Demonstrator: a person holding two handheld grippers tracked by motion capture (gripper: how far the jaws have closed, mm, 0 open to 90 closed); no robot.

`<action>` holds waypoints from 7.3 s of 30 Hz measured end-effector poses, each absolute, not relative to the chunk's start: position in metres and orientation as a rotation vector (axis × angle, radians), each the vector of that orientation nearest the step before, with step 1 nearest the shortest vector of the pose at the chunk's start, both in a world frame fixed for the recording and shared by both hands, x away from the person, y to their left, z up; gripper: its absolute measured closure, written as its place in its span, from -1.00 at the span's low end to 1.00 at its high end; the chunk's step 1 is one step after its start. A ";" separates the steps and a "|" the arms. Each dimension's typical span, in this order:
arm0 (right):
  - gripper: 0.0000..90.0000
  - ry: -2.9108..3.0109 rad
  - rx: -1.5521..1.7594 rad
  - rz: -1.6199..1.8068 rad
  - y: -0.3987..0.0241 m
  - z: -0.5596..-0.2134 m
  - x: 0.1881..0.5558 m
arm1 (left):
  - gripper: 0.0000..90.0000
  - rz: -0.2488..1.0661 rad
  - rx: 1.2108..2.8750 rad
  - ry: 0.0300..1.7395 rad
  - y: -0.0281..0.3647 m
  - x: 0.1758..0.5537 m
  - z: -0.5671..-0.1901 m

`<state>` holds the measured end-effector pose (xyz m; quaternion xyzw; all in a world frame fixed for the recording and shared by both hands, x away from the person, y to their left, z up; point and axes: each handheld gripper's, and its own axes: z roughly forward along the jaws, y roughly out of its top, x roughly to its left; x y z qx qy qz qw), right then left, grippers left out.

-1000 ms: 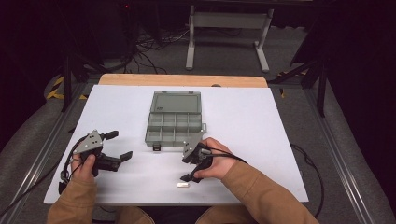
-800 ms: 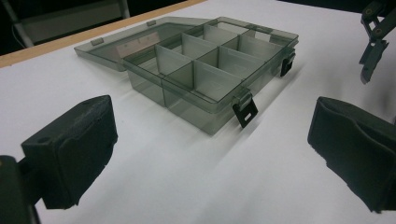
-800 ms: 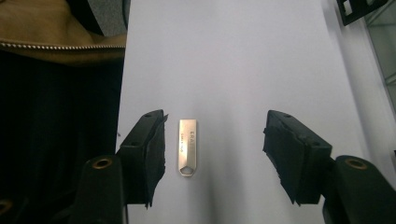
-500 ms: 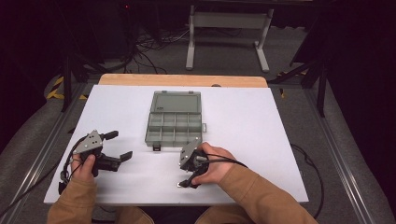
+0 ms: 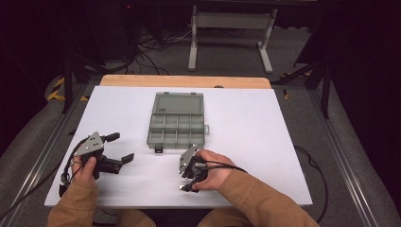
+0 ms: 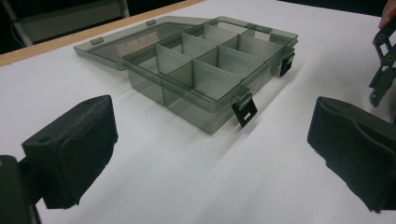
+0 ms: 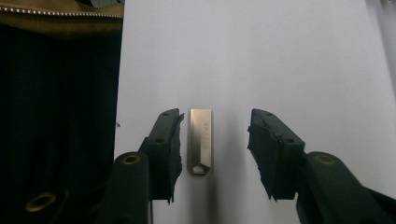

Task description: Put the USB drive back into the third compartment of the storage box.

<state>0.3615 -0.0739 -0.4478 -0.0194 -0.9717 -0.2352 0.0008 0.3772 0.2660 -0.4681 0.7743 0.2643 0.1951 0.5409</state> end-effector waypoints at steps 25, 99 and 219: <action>0.77 -3.109 0.019 -0.667 -0.067 -0.454 0.353 | -0.95 0.465 1.840 0.628 0.266 0.377 -0.468; 0.77 -3.126 -0.335 -1.056 -0.087 -0.385 0.440 | -0.95 0.478 1.833 0.631 0.268 0.378 -0.469; 0.63 -3.099 -0.770 -1.074 -0.073 -0.429 0.537 | -0.95 0.457 1.837 0.648 0.267 0.380 -0.471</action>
